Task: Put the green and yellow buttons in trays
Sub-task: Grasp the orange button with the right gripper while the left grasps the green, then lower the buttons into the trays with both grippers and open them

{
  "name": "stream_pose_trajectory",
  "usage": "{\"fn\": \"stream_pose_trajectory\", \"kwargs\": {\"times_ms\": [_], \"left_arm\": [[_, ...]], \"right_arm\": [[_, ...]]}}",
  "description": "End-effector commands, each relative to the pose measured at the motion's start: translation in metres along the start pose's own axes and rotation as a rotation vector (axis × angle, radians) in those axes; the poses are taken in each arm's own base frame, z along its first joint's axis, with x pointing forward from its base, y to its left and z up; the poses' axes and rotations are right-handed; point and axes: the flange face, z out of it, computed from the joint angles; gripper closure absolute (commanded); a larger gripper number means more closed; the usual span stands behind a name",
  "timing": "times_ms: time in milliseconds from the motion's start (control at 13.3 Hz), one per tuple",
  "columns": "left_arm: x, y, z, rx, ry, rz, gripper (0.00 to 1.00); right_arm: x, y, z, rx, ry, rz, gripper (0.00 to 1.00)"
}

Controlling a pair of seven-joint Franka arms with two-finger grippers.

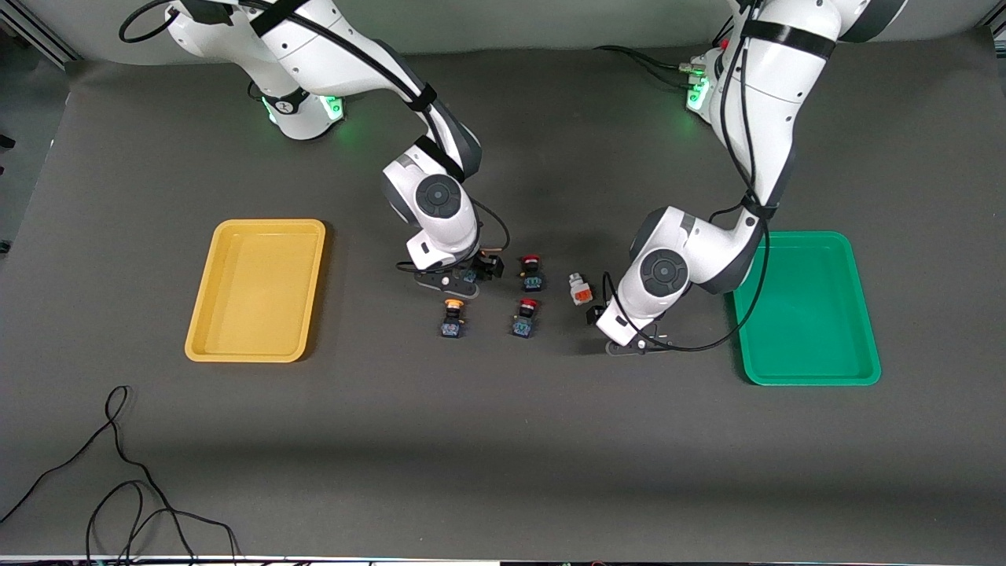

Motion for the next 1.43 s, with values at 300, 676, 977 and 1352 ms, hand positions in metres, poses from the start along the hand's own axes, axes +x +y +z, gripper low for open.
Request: {"fn": "stream_pose_trajectory", "kwargs": {"times_ms": [300,676,977,1352], "left_arm": [[-0.024,0.012,-0.007,0.016,-0.009,-0.031,1.00],[0.004,-0.012,-0.075,0.050,-0.042,-0.059,1.00],[0.019,-0.056,-0.174,0.102,-0.119,-0.015,1.00],[0.056,-0.180,-0.205,0.085,-0.133,0.144,1.00]], "right_arm": [[0.000,0.001,0.005,0.006,0.023,0.003,0.76],[0.014,-0.003,-0.054,-0.007,0.016,0.000,0.77],[0.059,0.019,-0.140,-0.102,-0.040,-0.095,0.77],[0.149,0.143,-0.192,-0.132,-0.072,-0.391,0.77]]}}
